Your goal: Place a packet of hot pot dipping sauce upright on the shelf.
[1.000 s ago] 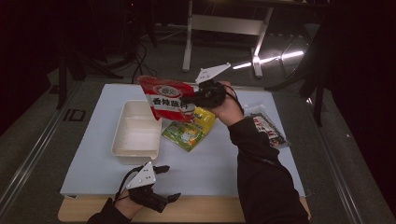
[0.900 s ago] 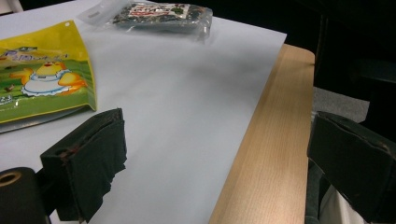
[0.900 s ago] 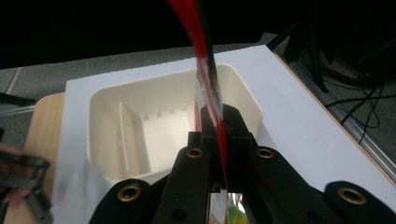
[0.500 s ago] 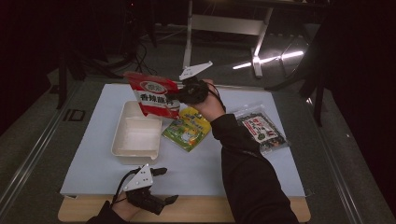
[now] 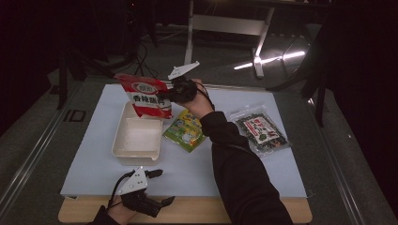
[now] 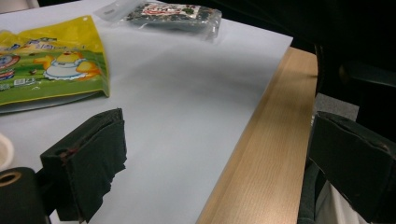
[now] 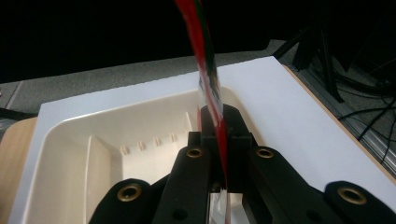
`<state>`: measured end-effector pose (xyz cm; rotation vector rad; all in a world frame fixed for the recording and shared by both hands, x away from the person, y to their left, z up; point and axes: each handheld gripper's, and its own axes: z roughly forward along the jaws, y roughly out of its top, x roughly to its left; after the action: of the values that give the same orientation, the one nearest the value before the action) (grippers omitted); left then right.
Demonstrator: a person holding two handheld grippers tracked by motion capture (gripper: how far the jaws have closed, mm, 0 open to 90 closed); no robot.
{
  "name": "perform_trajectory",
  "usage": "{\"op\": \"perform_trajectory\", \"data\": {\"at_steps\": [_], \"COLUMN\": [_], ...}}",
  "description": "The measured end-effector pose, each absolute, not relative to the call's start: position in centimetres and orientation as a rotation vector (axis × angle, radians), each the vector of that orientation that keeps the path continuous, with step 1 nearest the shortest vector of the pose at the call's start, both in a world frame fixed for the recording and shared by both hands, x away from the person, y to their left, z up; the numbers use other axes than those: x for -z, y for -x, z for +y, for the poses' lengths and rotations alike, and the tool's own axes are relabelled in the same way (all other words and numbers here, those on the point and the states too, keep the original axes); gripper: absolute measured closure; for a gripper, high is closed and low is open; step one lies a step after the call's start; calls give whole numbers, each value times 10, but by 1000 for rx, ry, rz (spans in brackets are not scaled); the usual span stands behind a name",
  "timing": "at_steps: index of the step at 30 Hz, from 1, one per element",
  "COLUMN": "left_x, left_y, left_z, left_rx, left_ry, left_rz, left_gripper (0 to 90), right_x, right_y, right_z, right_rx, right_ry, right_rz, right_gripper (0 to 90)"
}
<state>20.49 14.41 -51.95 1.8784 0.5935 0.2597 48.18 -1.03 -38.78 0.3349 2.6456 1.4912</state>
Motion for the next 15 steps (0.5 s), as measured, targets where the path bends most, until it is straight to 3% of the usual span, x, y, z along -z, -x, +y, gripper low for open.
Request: {"op": "perform_trajectory", "data": {"at_steps": [15], "left_x": [520], "left_y": [-199], "left_z": [152], "left_rx": [-267], "left_ry": [-1861], "left_rz": [626], "left_gripper": [55], "right_x": [409], "right_y": [-501], "right_z": [16], "right_rx": [-1535], "right_ry": [-351], "right_rz": [2635], "right_gripper": [900]}}
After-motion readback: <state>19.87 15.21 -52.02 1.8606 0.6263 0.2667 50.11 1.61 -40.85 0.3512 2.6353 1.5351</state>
